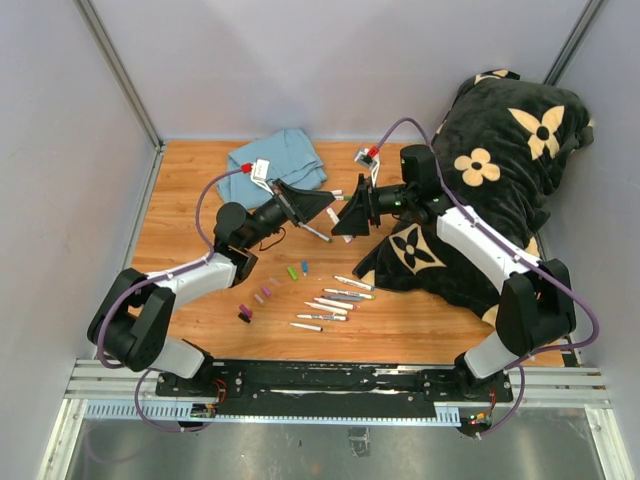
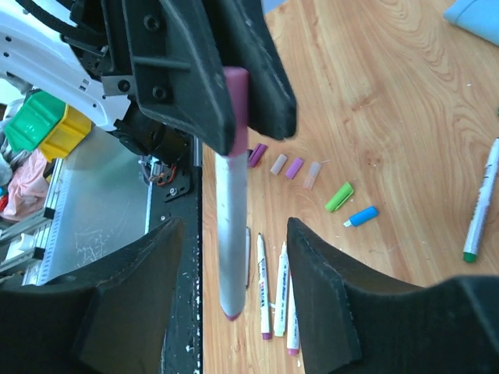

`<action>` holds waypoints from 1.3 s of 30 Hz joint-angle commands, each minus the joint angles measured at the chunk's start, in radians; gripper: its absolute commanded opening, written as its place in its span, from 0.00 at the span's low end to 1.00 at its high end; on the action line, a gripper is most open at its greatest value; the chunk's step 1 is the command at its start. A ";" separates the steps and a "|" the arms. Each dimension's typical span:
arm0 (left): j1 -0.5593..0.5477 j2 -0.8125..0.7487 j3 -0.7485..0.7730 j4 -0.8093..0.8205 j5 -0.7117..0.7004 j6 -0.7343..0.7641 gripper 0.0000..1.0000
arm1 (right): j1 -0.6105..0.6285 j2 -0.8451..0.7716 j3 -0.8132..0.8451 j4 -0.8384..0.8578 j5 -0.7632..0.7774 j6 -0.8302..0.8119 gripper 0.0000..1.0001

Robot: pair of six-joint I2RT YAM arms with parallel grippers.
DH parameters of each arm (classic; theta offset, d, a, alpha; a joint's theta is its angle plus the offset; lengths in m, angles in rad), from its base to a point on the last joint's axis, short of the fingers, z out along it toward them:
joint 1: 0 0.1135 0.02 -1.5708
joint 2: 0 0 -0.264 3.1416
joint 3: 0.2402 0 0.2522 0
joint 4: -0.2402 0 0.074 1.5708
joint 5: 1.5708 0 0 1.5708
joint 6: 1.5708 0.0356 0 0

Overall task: Open the pen caps
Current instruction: Open the pen cap from the pen.

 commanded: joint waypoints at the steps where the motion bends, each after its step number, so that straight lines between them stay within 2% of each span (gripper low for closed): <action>1: -0.020 -0.027 -0.032 0.074 -0.047 0.009 0.00 | 0.053 -0.005 -0.002 0.018 0.008 -0.023 0.57; 3: -0.020 -0.030 -0.036 0.080 -0.052 0.010 0.00 | 0.066 -0.002 0.003 0.001 0.014 -0.039 0.52; 8: -0.020 -0.038 -0.041 0.078 -0.066 0.020 0.00 | 0.077 0.002 0.017 -0.029 0.028 -0.061 0.12; 10: -0.017 -0.050 -0.035 0.066 -0.105 0.033 0.00 | 0.079 0.008 0.021 -0.043 0.018 -0.071 0.01; 15: 0.106 -0.049 0.076 0.048 -0.145 0.032 0.00 | 0.080 0.021 -0.010 0.024 -0.067 -0.034 0.01; 20: 0.264 -0.037 0.185 0.069 -0.150 -0.056 0.00 | 0.084 0.028 -0.020 0.034 -0.063 -0.031 0.01; 26: 0.330 -0.134 0.106 0.014 -0.187 -0.044 0.00 | 0.084 0.033 -0.010 -0.033 0.005 -0.108 0.01; 30: 0.332 -0.252 -0.029 -0.142 -0.225 -0.015 0.00 | 0.084 0.029 0.012 -0.140 0.106 -0.227 0.01; 33: 0.332 -0.332 -0.120 -0.318 -0.261 -0.001 0.00 | 0.085 0.020 0.028 -0.198 0.140 -0.299 0.01; 39: 0.332 -0.364 -0.168 -0.629 -0.278 0.045 0.00 | 0.084 -0.016 0.028 -0.258 0.197 -0.398 0.02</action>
